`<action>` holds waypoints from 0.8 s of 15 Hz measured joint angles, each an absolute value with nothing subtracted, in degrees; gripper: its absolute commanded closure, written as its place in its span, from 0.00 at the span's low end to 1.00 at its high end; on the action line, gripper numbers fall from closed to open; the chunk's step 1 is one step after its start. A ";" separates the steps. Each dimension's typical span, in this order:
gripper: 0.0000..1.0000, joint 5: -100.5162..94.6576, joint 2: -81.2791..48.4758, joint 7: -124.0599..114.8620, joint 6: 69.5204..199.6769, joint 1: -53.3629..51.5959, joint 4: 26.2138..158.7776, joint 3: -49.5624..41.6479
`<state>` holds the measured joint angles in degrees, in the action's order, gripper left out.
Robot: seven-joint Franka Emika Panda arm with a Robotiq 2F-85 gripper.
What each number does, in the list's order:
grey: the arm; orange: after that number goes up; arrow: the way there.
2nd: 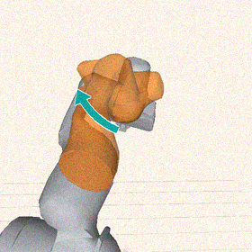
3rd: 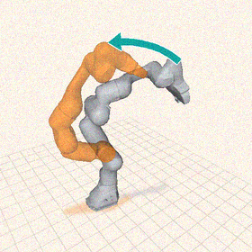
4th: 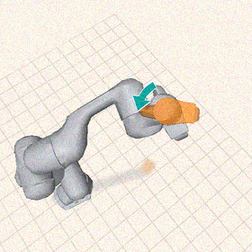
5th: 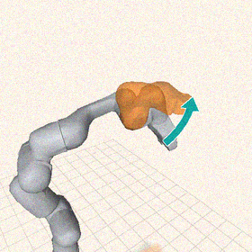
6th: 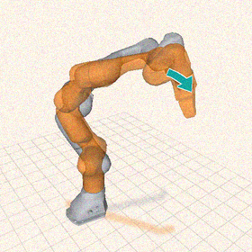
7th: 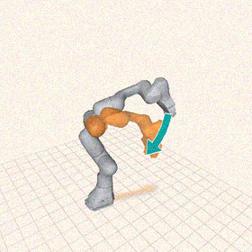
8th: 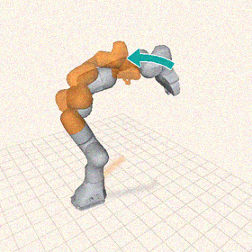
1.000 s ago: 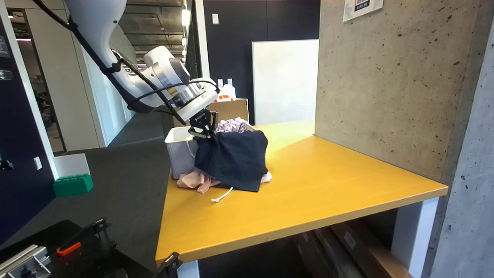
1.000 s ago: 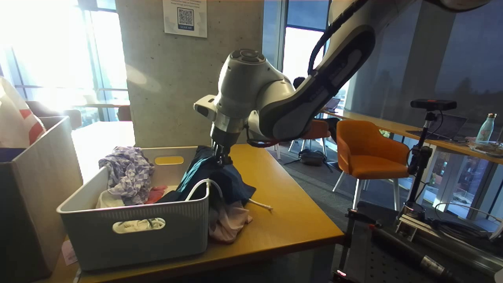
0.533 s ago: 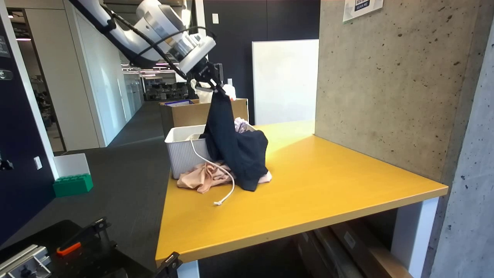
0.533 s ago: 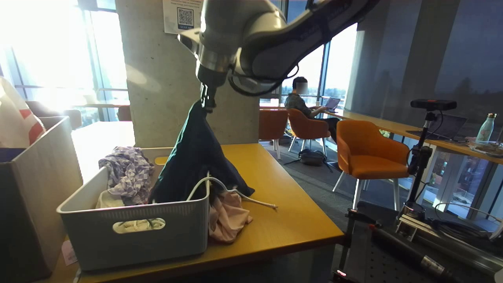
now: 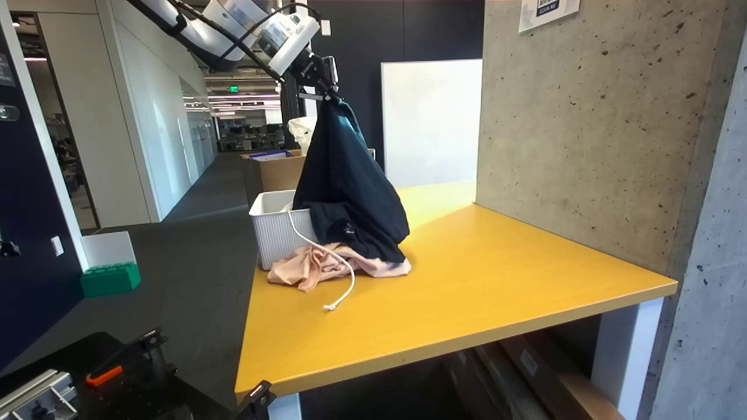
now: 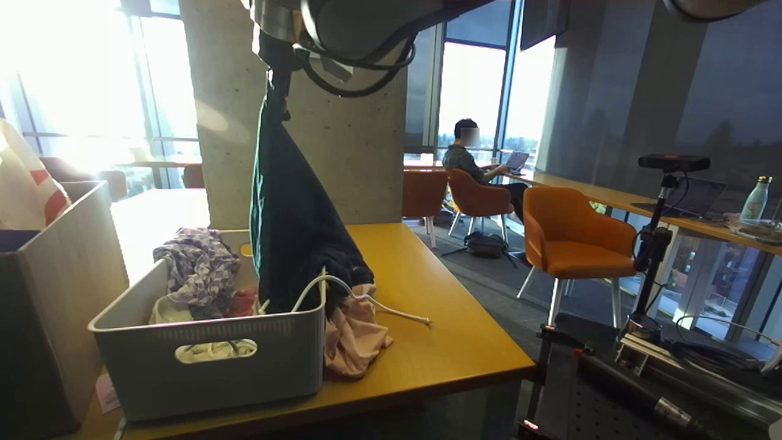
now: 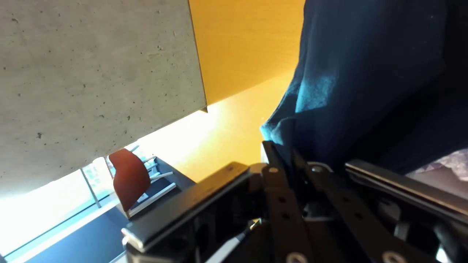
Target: Put the blue shirt in the basket
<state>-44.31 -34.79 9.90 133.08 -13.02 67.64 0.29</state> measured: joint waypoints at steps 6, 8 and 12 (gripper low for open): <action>0.98 -47.19 -37.49 9.73 125.41 -21.58 51.50 0.02; 0.98 -48.87 -37.45 9.69 123.14 -24.76 46.96 -0.12; 0.98 -50.39 -37.49 10.18 120.14 -29.21 37.94 -0.19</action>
